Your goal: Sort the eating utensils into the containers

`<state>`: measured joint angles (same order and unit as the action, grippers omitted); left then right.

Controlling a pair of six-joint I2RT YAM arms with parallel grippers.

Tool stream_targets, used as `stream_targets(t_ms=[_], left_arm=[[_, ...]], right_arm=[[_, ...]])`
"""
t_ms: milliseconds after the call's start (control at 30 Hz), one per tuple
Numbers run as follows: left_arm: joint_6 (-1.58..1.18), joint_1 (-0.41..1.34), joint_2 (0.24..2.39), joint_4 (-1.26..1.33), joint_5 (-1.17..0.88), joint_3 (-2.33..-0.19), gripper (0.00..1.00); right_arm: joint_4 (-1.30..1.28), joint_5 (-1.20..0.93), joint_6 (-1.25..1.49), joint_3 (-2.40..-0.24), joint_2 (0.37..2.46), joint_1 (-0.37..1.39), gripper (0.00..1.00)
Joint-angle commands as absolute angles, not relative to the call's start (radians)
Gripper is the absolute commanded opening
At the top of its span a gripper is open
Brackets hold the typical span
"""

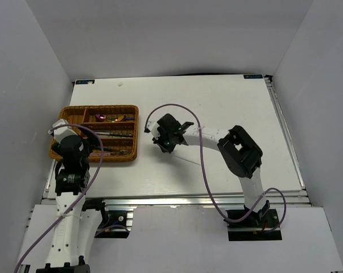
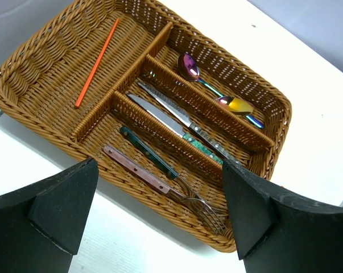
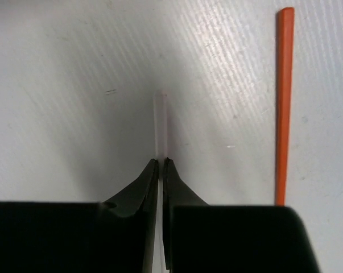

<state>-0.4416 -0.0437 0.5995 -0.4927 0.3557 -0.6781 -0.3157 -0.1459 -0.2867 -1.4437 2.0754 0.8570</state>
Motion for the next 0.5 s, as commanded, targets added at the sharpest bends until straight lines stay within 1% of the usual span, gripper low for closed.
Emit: stream_targets(t_ms=[0,33,200,467], left_arm=[[-0.434,-0.04,0.575,-0.476,0.336,-0.69,0.98],[-0.433,-0.04,0.574,-0.476,0.334,-0.689,0.98],[-0.431,-0.04,0.572,-0.477,0.331,-0.689,0.98],[-0.43,-0.04,0.574,-0.465,0.307,-0.678,0.98]], right_arm=[[-0.394,-0.068,-0.201,-1.322,2.114,0.926,0.02],[-0.381,-0.048,-0.187,-1.307,2.108,0.933,0.0],[-0.289,-0.031,-0.103,-1.194,2.03,0.946,0.0],[-0.226,-0.005,0.093,-1.14,1.87,0.946,0.0]])
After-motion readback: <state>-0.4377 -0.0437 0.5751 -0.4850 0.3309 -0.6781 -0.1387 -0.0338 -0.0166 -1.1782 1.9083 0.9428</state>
